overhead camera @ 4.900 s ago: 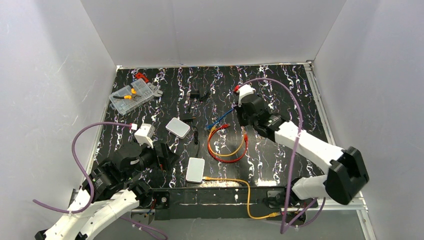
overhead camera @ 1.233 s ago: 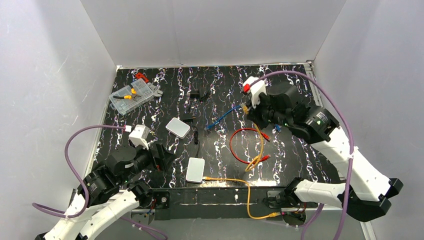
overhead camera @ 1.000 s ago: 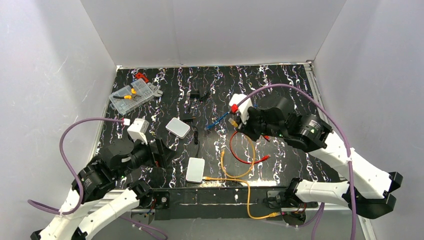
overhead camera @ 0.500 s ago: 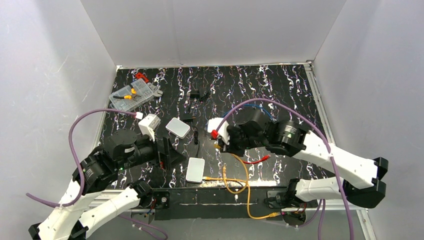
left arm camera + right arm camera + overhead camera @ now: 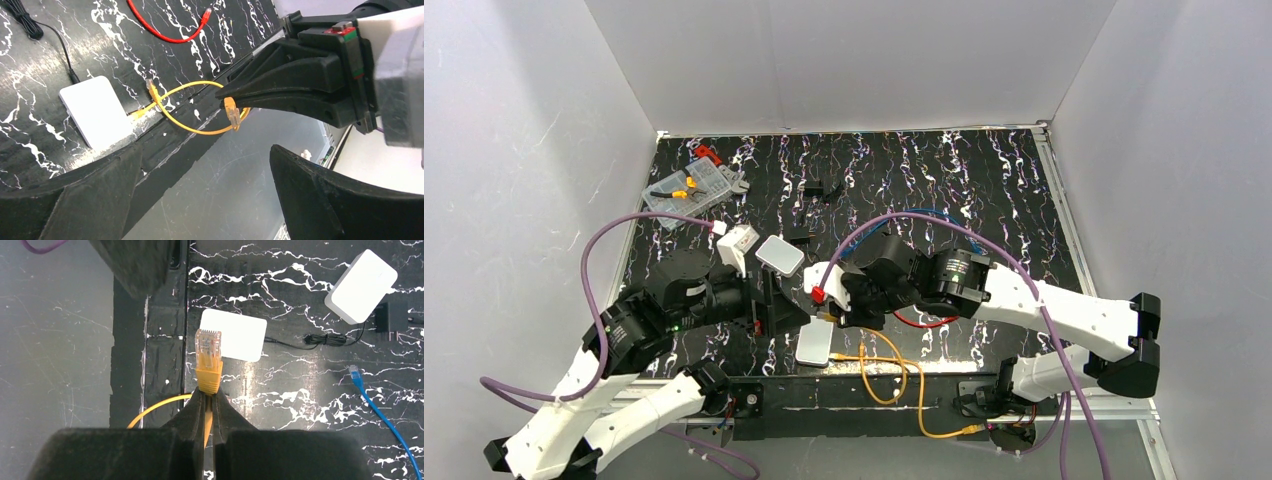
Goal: Insert the plug into the switch port
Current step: Adjust the connector.
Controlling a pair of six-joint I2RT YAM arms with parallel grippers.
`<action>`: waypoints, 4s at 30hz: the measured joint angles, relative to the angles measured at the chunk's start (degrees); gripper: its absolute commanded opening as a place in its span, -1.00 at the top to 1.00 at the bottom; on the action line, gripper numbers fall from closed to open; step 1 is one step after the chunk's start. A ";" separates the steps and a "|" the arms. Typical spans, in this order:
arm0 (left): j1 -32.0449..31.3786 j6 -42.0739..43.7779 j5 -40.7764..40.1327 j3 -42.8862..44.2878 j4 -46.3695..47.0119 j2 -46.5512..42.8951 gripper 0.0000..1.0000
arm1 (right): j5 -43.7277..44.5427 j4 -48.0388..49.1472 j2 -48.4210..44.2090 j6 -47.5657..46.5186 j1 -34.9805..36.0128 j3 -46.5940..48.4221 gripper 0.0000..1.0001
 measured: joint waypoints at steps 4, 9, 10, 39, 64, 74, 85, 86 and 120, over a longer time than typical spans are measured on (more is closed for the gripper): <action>0.00 -1.75 0.81 -1.57 1.31 0.09 -0.93 | -0.13 1.97 0.37 -0.02 0.66 0.00 0.97; 0.00 -3.37 1.90 -3.28 2.54 0.44 -0.76 | -0.13 3.76 0.37 -0.07 1.16 0.00 0.97; 0.00 -3.65 2.05 -3.39 2.62 0.61 -0.74 | -0.13 4.11 0.37 -0.07 1.27 0.00 0.97; 0.00 -6.38 5.14 -4.00 7.45 3.13 0.50 | 1.51 7.19 0.37 -0.20 2.23 -1.16 0.97; 0.15 -7.91 6.49 -8.46 11.85 3.19 1.00 | 7.19 15.06 -5.22 0.26 3.37 -10.32 0.22; 0.15 -11.54 6.67 -12.55 17.40 0.00 1.00 | 6.60 27.08 -14.86 -2.27 4.92 -25.14 -0.03; 0.15 -16.46 8.22 -16.98 22.56 -0.98 1.00 | 11.41 46.56 -20.81 -5.79 7.50 -35.65 -0.03; 0.15 -16.85 8.28 -17.22 23.10 -1.05 1.00 | 11.72 47.54 -20.92 -6.05 7.56 -35.93 -0.03; 0.15 -24.09 9.88 -21.05 28.52 -4.76 1.00 | 14.67 52.59 -22.32 -7.50 9.31 -37.75 0.63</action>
